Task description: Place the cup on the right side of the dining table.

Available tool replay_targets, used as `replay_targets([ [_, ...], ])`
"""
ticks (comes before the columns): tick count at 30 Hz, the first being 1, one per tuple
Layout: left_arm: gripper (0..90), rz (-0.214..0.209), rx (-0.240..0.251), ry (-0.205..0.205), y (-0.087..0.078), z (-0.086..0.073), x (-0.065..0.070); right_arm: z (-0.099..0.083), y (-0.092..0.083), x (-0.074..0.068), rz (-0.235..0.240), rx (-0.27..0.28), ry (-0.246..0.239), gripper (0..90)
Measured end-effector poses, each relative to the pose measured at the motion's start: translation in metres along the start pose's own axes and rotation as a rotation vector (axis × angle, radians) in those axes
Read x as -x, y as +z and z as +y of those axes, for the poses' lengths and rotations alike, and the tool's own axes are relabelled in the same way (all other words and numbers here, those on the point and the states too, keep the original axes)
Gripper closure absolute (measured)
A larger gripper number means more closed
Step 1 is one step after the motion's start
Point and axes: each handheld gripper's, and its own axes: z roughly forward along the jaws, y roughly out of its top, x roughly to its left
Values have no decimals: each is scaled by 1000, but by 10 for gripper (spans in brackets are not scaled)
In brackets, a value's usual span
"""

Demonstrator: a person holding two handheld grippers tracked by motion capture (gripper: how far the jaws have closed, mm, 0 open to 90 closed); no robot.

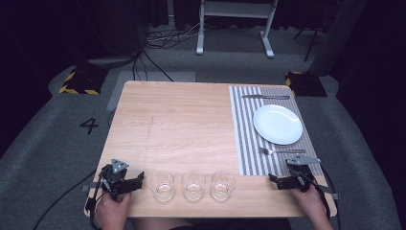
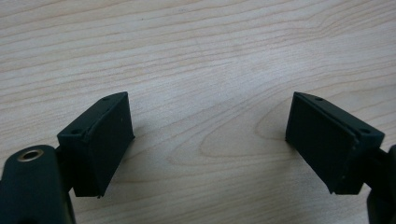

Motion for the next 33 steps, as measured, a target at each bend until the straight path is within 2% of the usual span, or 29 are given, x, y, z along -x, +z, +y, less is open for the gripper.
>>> replay_targets([
  [5,157,4,0,-1,3,3,1,1,1,-1,-19,3,24,35],
  [9,160,4,0,1,3,3,1,1,1,-2,-24,5,24,37],
  [16,163,-10,0,24,3,3,2,1,1,-4,-37,5,35,35],
  [18,162,-6,1,13,3,4,2,1,1,-4,-42,3,39,31],
  [33,158,-9,-1,10,5,5,2,3,1,-3,-34,-9,31,31],
])
